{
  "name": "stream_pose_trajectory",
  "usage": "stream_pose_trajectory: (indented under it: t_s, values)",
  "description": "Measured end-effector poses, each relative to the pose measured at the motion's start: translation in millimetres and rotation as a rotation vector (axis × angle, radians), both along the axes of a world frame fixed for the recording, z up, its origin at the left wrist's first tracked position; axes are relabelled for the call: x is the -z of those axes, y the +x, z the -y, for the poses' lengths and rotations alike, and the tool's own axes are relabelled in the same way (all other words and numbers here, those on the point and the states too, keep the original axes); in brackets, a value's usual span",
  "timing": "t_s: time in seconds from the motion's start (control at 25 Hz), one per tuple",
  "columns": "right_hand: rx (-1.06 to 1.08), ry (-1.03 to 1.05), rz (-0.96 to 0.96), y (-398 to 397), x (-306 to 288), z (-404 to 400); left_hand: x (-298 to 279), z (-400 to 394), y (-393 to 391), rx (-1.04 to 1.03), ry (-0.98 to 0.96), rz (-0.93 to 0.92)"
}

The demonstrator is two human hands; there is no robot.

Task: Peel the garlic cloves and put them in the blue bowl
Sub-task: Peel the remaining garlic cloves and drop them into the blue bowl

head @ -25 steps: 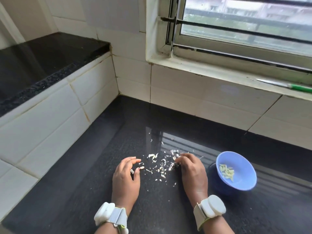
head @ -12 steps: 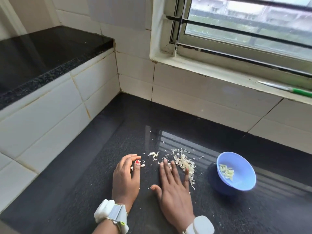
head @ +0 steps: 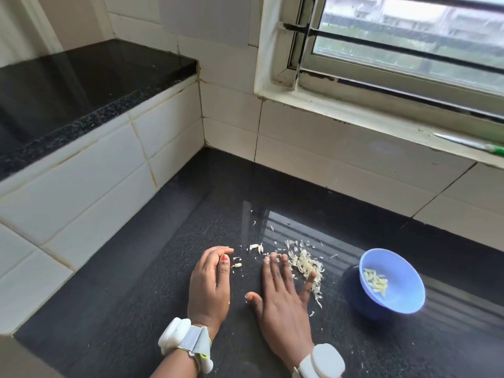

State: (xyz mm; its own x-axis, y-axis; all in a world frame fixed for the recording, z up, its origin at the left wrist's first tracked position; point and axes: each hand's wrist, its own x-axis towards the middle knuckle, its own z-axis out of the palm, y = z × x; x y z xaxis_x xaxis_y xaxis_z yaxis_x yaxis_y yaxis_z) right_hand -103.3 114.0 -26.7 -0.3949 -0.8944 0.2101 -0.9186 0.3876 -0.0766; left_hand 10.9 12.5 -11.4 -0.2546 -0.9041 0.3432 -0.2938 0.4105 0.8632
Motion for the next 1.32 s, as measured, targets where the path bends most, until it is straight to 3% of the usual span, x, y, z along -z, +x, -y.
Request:
stream_pose_trajectory:
  t_s: [0.28,0.44,0.6,0.8,0.88,0.96,1.04,1.32]
  values:
    - [0.089,-0.380,-0.036,-47.2,-22.4,19.0,6.3,2.2,-0.2,-0.036,-0.050,0.181]
    - [0.014,-0.318,0.082,-53.5,-33.7,51.3,7.8,2.7,0.1,-0.026,-0.072,0.190]
    - [-0.180,-0.241,0.002,-42.9,-32.8,73.0,5.8,2.2,-1.4,-0.039,-0.064,0.169]
    - [-0.273,-0.133,-0.067,-34.5,-28.4,84.0,4.0,-0.2,-1.6,-0.056,-0.028,0.148]
    - [-0.314,-0.175,0.006,-30.9,-32.8,84.9,4.4,1.0,-0.7,-0.051,-0.030,0.154]
    - [-0.289,-0.250,0.220,-25.7,-41.0,81.0,4.6,2.0,-0.2,-0.040,-0.024,0.158]
    - [-0.211,-0.273,0.448,-22.2,-45.6,68.2,6.3,0.9,0.3,-0.033,-0.029,0.158]
    - [0.166,-0.409,0.942,-29.9,-52.6,8.0,-9.1,-17.2,-7.0,-0.026,-0.191,0.146]
